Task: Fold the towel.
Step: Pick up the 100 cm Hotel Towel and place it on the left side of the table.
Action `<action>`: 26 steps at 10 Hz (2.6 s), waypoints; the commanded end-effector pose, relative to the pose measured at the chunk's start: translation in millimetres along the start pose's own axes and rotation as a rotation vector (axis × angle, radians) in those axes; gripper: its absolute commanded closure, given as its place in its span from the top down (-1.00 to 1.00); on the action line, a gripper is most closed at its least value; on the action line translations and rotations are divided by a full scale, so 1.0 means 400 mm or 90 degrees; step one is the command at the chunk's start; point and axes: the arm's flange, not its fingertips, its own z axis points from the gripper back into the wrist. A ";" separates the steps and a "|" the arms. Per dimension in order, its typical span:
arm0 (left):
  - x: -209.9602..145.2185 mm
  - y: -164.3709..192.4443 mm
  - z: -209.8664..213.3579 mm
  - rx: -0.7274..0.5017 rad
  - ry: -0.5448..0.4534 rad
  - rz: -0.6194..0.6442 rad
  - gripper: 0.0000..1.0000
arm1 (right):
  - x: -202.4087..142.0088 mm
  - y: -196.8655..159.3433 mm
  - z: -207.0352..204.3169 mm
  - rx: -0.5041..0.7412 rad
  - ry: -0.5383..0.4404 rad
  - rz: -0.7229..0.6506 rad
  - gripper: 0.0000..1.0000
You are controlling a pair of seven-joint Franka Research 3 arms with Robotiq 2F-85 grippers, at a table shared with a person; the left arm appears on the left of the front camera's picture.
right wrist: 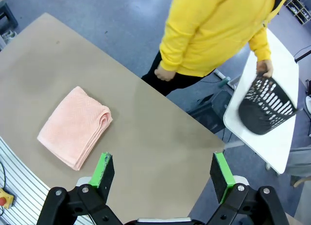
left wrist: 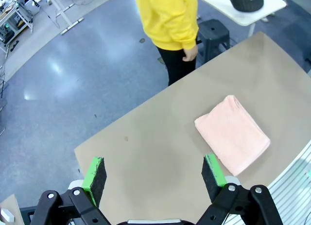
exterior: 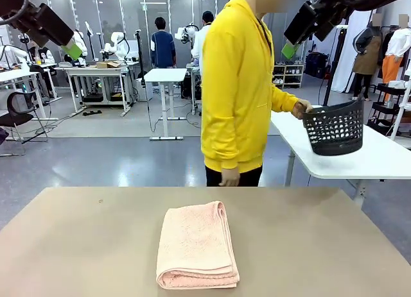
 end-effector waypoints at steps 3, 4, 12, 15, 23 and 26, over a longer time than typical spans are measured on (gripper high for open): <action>0.006 0.000 0.008 0.004 0.013 0.005 1.00 | 0.001 -0.005 -0.001 -0.004 0.006 -0.004 1.00; 0.000 0.000 0.000 0.000 0.000 0.000 1.00 | 0.001 -0.005 -0.001 -0.004 0.006 -0.004 1.00; -0.208 0.009 -0.273 -0.157 0.050 0.131 1.00 | 0.001 -0.005 -0.001 -0.004 0.006 -0.004 1.00; -0.276 -0.030 -0.379 -0.185 0.050 0.202 1.00 | 0.001 -0.005 -0.001 -0.004 0.006 -0.004 1.00; -0.513 -0.138 -0.722 -0.346 0.120 0.374 1.00 | 0.001 -0.005 -0.001 -0.004 0.006 -0.004 1.00; -0.565 -0.213 -0.835 -0.347 0.143 0.452 1.00 | 0.001 -0.005 -0.001 -0.004 0.006 -0.004 1.00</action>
